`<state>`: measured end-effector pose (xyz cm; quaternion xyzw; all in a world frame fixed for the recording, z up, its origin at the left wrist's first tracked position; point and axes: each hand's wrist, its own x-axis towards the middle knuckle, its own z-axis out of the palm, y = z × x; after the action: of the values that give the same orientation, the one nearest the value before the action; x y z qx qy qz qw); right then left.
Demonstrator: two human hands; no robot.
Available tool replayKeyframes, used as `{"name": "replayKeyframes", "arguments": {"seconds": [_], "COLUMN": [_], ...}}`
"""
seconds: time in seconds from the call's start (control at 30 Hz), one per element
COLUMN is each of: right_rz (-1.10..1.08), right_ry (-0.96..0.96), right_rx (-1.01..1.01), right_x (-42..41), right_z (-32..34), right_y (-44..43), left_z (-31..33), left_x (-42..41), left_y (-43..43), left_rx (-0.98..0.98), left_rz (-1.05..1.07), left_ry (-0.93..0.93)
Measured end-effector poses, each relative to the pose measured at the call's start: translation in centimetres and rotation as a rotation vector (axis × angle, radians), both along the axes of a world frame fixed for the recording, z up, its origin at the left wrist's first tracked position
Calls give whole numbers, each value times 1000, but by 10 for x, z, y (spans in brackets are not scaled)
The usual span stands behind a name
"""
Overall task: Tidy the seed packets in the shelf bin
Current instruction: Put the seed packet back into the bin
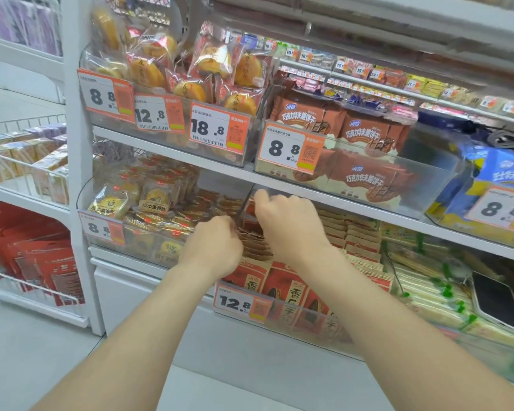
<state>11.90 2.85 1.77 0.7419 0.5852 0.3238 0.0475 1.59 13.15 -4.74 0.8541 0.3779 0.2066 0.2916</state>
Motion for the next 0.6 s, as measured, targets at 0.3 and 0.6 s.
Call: {"name": "replayKeyframes", "arguments": {"seconds": [0.3, 0.6], "right_rz": [164, 210], "right_ry": [23, 765], "right_rx": [801, 1123], "right_x": [13, 7], "right_z": [16, 9], "right_y": [-77, -120], "left_z": [36, 45], "left_x": [15, 42], "left_y": [-50, -124], "left_rx": [94, 138], "left_rz": [158, -232], "left_ry": [-499, -655]}}
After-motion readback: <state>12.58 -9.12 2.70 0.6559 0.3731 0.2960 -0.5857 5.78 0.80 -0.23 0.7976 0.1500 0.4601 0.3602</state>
